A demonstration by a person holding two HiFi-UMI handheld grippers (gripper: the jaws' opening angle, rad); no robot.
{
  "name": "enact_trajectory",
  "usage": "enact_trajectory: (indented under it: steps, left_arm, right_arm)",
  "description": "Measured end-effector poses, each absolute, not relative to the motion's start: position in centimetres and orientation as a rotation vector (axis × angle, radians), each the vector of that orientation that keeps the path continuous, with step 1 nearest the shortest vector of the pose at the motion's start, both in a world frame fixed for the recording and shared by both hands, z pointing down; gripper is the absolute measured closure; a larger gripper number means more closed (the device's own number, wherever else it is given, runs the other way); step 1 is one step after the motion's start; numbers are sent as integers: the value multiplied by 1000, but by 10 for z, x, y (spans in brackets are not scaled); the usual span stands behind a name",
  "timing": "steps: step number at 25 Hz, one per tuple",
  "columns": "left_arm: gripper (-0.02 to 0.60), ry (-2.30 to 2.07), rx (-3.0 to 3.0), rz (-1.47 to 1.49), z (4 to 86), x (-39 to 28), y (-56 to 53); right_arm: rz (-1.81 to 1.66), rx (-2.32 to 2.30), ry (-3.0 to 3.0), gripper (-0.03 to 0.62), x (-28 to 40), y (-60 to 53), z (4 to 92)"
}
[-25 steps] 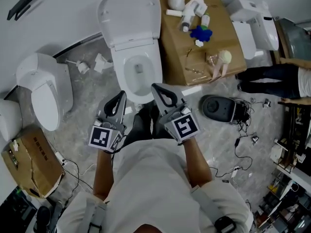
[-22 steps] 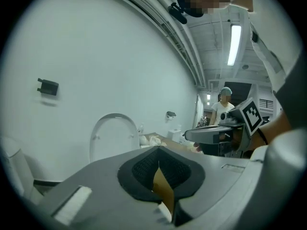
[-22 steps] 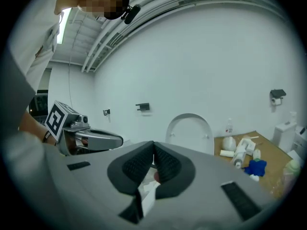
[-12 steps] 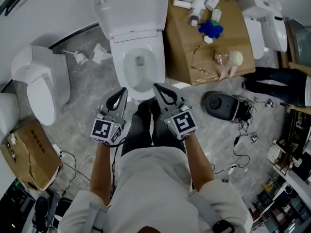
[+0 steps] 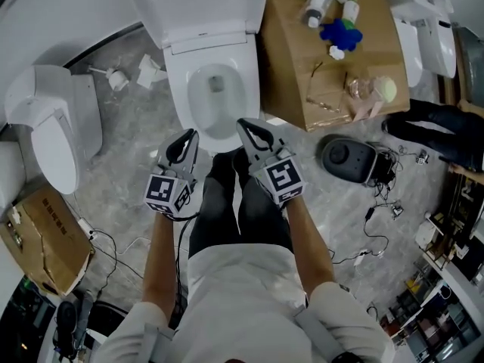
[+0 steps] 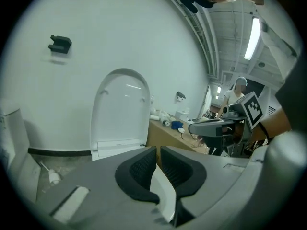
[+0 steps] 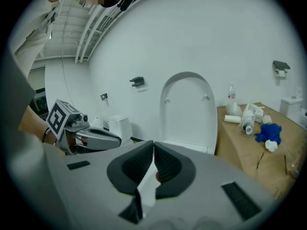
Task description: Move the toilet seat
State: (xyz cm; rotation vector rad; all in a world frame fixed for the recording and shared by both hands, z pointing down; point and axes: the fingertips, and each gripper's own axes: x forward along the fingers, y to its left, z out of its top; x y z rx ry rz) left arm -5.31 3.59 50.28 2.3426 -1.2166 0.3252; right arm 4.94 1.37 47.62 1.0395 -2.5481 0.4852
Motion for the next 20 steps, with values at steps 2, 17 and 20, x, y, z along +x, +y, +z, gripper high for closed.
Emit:
enact_trajectory:
  steps: [2, 17, 20]
  left_arm:
    - [538, -1215, 2317, 340, 524, -55, 36]
    - [454, -1241, 2091, 445, 684, -89, 47]
    - [434, -1261, 2042, 466, 713, -97, 51]
  right_arm:
    - [516, 1035, -2524, 557, 53, 15, 498]
    - [795, 1104, -2277, 477, 97, 24, 667]
    - [837, 1103, -2236, 439, 104, 29, 696]
